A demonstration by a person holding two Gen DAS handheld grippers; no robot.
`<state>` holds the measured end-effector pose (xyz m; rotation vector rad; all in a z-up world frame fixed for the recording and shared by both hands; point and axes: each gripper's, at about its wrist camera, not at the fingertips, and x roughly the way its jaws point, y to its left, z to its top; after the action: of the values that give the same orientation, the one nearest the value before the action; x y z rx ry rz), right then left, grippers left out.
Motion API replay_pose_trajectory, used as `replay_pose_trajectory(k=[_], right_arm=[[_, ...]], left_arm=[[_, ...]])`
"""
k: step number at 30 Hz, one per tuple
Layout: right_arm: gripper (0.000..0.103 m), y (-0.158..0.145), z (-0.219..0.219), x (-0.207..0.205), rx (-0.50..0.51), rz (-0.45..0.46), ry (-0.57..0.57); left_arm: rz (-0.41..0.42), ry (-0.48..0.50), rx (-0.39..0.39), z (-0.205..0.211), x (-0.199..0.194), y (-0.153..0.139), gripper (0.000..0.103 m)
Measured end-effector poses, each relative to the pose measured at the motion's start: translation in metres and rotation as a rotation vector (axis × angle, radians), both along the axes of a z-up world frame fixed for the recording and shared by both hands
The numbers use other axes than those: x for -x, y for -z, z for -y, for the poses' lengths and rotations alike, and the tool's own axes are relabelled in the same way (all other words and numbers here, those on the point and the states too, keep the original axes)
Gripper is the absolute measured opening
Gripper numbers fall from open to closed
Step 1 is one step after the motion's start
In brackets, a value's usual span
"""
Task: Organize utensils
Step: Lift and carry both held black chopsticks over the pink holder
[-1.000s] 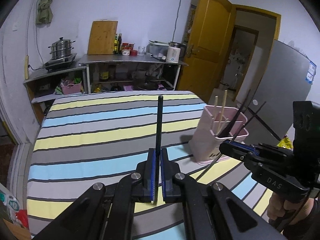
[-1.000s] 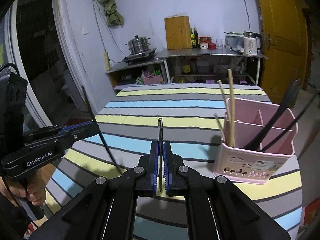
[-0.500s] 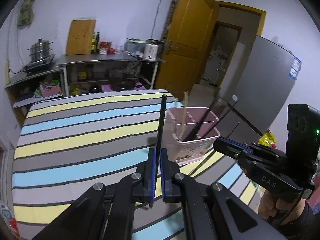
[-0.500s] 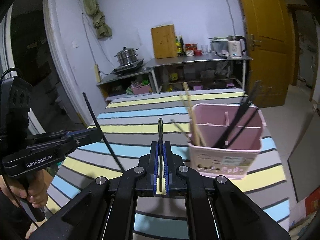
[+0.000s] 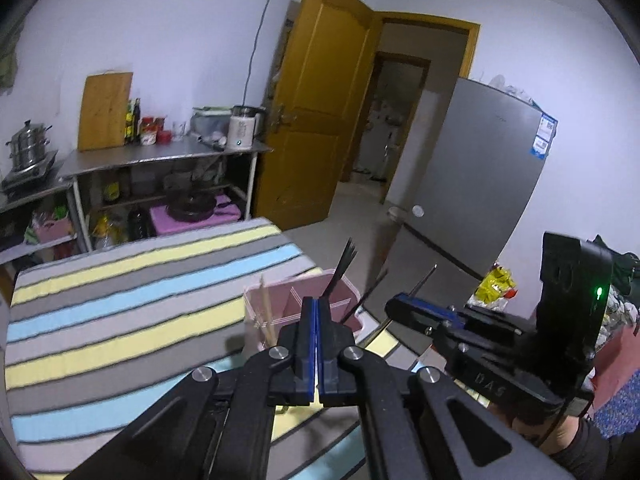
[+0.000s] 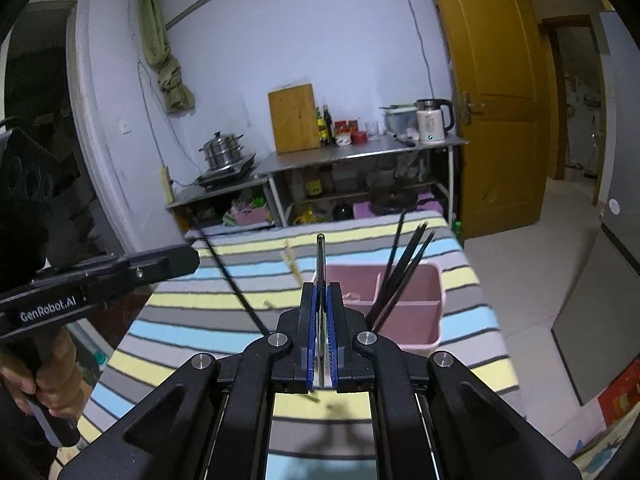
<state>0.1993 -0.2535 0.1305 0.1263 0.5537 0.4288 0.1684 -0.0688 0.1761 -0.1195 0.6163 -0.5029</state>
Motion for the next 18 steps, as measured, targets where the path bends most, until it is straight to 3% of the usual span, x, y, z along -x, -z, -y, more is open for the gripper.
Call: replay_pose_trajectory(k=[8, 18], right_arm=[[0.005, -0.009, 0.002, -0.012, -0.005, 0.028, 0.018], [0.005, 0.012, 0.019, -0.019, -0.02, -0.016, 0.039]], left_arm=[[0.018, -0.002, 0.018, 0.006, -0.023, -0.014, 0.0], [-0.074, 0.035, -0.027, 0.018, -0.02, 0.048, 0.002]])
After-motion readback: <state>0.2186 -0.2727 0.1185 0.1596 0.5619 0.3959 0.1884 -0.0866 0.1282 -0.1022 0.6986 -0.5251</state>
